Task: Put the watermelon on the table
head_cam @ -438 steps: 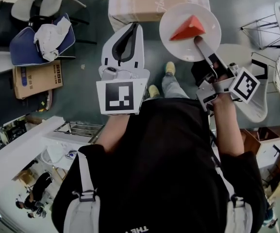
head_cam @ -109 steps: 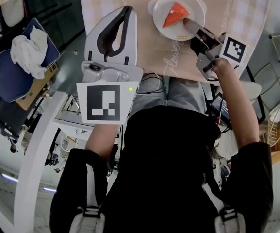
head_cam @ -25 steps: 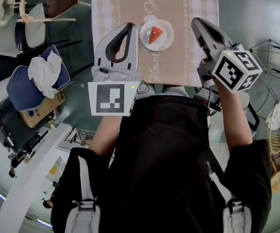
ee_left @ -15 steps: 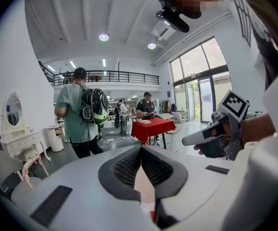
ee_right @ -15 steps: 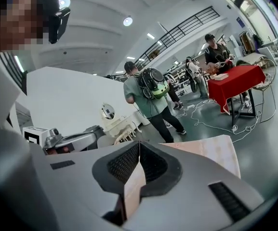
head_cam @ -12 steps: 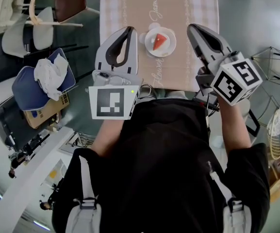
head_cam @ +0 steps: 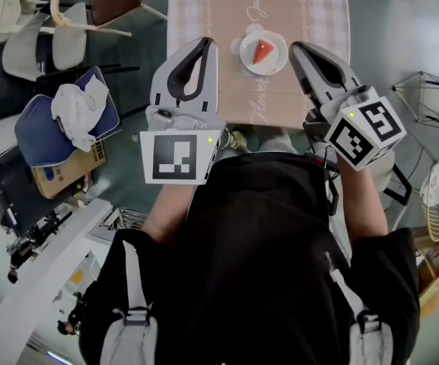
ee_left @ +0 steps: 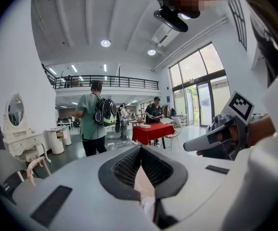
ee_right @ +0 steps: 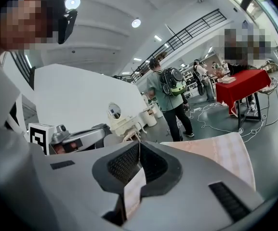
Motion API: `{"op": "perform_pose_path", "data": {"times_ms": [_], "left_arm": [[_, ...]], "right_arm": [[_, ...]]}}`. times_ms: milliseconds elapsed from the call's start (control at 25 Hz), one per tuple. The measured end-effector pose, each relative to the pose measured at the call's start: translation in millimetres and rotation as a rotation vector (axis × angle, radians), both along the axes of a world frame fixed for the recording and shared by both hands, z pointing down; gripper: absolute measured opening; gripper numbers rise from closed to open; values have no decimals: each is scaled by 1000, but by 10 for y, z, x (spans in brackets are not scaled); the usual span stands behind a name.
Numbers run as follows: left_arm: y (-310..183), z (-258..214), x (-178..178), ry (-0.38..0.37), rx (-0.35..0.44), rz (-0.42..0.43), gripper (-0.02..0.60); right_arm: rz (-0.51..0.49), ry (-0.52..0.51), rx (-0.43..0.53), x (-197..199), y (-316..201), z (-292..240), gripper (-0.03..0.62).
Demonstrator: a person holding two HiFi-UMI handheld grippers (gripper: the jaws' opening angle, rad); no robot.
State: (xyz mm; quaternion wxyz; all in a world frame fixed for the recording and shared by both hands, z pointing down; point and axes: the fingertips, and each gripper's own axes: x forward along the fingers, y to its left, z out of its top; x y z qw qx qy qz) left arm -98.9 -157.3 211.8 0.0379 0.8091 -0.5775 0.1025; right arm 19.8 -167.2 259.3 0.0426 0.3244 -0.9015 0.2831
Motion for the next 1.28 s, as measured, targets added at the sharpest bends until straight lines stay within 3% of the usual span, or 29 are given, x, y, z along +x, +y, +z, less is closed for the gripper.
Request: {"op": "perform_pose_path", "data": {"times_ms": [360,1120,1280], "left_arm": [[656,-75,-194,18,32,0,11],[2009,-325,-325,44,117,31,11],[2261,-329,-345,48,105,37,11]], "right_arm": [[13,13,6,-190,626,-15,18],[41,39,117,-315,1887,-449,18],[54,59,121,-315,2116,-472,18]]}}
